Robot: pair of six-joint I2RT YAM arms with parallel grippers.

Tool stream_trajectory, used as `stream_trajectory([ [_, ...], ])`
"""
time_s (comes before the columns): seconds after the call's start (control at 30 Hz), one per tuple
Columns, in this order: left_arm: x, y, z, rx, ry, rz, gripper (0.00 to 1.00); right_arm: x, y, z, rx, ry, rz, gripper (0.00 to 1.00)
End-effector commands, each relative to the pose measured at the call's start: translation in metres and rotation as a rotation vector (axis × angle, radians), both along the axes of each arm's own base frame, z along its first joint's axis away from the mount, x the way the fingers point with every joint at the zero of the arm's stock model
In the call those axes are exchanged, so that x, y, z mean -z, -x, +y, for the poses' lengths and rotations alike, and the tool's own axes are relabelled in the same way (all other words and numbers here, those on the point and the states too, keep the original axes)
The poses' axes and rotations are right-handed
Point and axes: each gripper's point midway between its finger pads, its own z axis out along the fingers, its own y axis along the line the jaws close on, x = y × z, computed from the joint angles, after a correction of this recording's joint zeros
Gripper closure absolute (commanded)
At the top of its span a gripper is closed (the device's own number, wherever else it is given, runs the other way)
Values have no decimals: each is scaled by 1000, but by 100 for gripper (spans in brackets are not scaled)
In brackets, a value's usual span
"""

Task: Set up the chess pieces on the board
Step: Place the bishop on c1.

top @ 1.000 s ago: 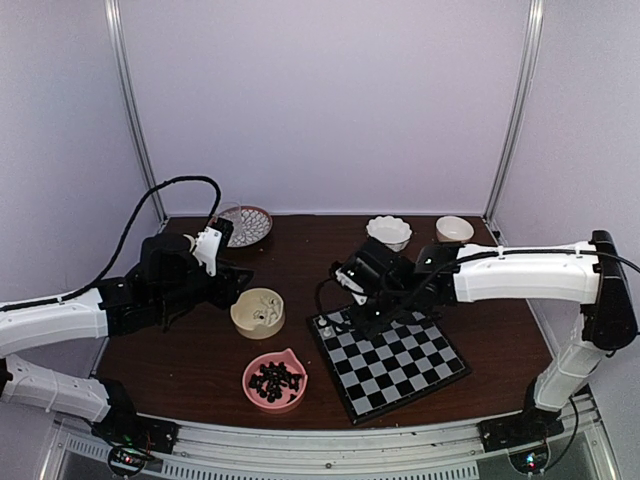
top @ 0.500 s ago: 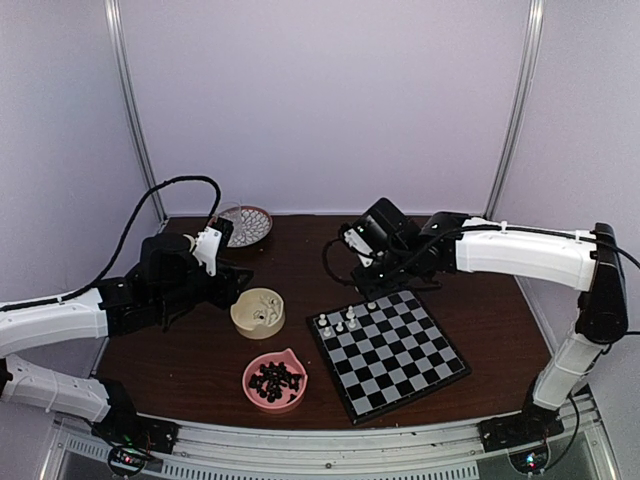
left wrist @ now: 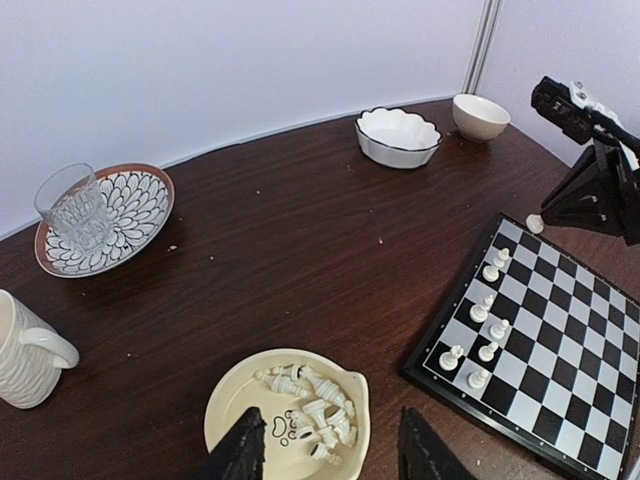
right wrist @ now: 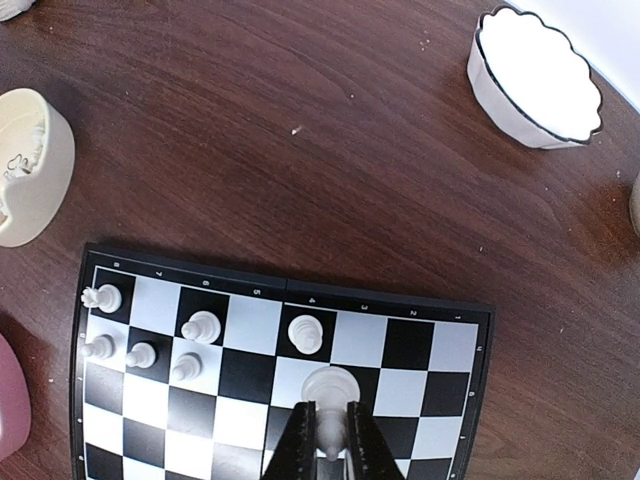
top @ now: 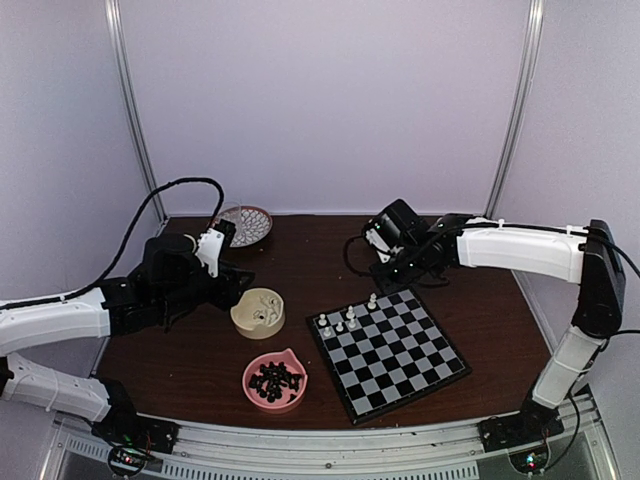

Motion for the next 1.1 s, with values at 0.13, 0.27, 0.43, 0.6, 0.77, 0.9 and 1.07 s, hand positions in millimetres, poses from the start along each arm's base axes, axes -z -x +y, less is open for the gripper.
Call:
stream_trajectory([
  [0.13, -9, -3, -8, 25, 37, -23, 55, 21, -15, -10, 41, -13, 13, 97],
  [0.27, -8, -2, -9, 30, 39, -18, 55, 35, -19, -15, 62, -9, 40, 97],
  [0.43, -8, -2, -11, 34, 40, -15, 55, 50, -21, -20, 78, -11, 69, 97],
  [0.6, -8, -2, -10, 34, 39, -15, 55, 62, -21, -21, 87, -28, 106, 97],
  [0.77, -8, -2, -11, 36, 40, -14, 55, 74, -22, -22, 92, -37, 144, 96],
  [0.9, -8, -2, -11, 38, 39, -12, 55, 79, -21, -21, 90, -47, 167, 96],
  [1.07, -8, -2, -11, 37, 41, -13, 55, 84, -22, -22, 92, -45, 179, 96],
])
